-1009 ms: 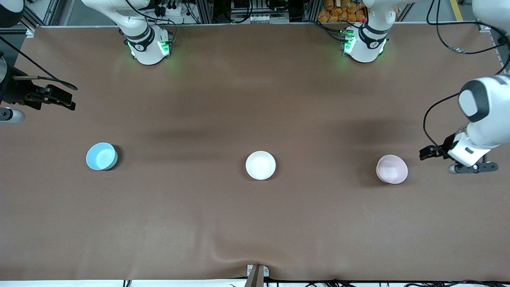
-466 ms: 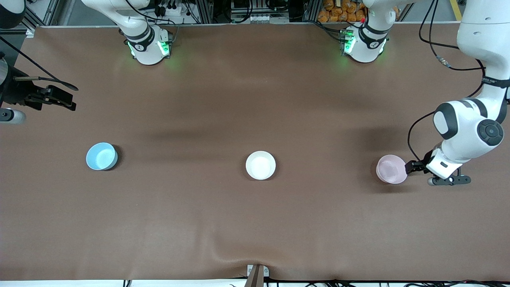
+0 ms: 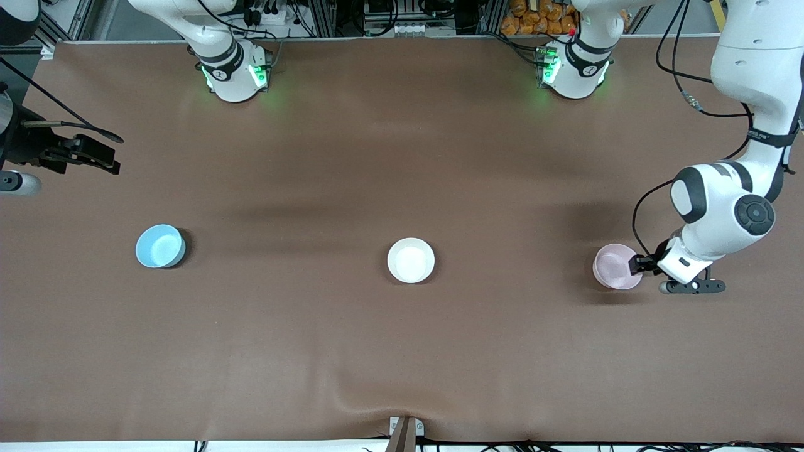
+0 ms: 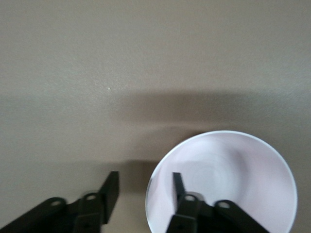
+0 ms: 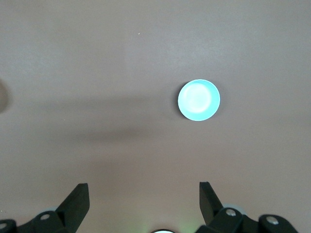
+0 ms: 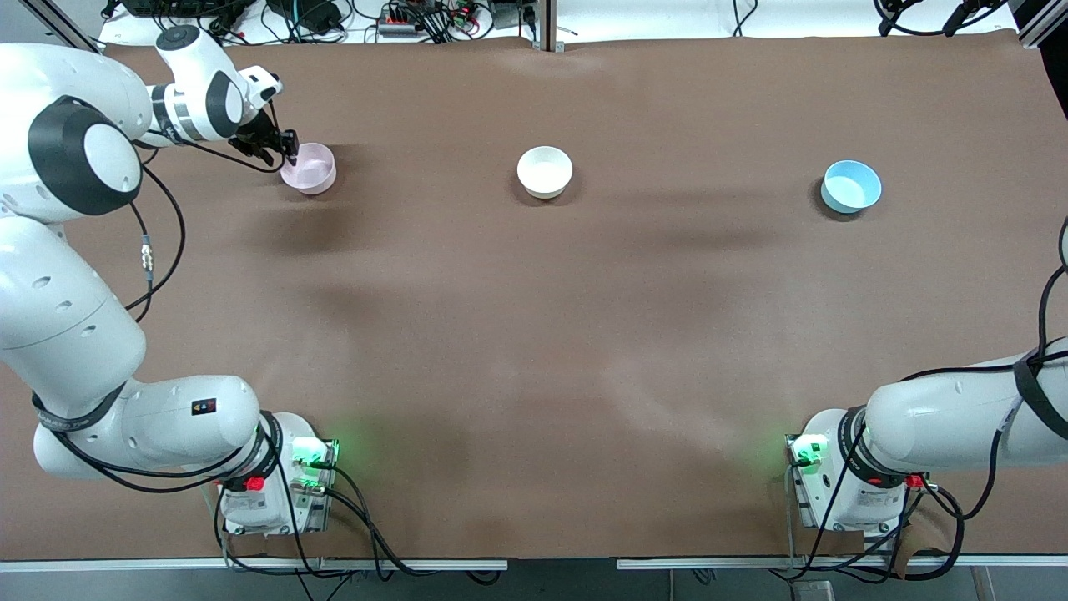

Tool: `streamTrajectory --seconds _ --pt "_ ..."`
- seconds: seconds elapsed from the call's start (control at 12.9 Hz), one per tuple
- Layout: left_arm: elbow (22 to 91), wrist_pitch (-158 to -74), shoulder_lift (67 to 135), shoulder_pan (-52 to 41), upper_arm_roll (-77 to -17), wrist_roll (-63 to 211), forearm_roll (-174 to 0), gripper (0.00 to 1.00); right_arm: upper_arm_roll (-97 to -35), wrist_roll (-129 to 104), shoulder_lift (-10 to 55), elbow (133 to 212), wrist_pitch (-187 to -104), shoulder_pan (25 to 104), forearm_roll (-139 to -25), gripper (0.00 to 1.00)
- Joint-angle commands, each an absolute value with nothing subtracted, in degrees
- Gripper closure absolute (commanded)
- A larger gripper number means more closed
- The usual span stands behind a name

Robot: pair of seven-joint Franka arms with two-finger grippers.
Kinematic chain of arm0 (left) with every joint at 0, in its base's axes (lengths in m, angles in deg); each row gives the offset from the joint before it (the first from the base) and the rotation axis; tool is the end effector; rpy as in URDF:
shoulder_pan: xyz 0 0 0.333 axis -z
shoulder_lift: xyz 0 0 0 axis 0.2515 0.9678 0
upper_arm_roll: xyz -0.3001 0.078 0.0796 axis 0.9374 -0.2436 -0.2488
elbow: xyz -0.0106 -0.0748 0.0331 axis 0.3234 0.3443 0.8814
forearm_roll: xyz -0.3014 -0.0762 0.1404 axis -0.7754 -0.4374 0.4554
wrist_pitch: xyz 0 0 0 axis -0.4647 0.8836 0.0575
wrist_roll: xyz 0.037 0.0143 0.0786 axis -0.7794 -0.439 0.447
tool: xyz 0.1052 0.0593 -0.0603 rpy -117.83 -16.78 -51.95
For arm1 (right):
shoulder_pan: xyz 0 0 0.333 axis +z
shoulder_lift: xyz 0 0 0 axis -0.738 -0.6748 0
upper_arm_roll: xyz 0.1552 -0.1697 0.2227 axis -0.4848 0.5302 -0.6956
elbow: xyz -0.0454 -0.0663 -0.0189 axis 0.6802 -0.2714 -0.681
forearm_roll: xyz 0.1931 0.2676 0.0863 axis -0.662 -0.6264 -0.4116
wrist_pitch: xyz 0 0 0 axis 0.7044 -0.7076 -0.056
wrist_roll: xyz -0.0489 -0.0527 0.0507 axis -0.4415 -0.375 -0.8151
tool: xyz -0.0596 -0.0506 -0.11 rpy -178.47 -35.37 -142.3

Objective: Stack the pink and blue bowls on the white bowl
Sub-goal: 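Reach the left gripper down to the pink bowl rim and grasp it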

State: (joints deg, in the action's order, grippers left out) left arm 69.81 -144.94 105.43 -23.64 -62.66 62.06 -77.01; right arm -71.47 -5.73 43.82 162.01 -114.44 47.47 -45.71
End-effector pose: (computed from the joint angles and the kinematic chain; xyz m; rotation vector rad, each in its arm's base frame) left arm 0.5893 0.0657 0.2277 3.1336 0.0070 0.0857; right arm 0.4986 0.0019 0.5884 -3.1232 0.0534 0.1648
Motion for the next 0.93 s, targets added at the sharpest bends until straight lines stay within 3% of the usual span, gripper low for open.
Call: streamTrajectory --seconds 0.0,0.08,0.39,0.7,0.85 --pt "69.6 -145.88 105.74 -23.62 -62.69 61.33 -75.99 0.9 -71.49 -5.6 43.82 161.93 -114.4 47.65 -45.53 0.0" --pt "69.6 -145.88 105.65 -23.36 -62.43 61.42 -75.99 0.99 -71.49 -5.6 43.82 161.93 -114.4 47.65 -45.53 0.0" --pt "69.17 -145.53 104.86 -23.45 -60.85 61.95 -76.08 1.0 -71.49 -5.6 43.82 161.93 -114.41 47.65 -45.53 0.0" --pt "68.38 -145.44 103.72 -23.36 -54.8 69.83 -77.05 1.0 -71.49 -5.69 43.91 161.93 -114.05 47.47 -45.53 0.0" --pt "64.45 -140.64 103.8 -23.01 -51.28 74.32 -77.05 1.0 -71.49 -5.69 43.91 161.93 -114.14 47.56 -45.53 0.0"
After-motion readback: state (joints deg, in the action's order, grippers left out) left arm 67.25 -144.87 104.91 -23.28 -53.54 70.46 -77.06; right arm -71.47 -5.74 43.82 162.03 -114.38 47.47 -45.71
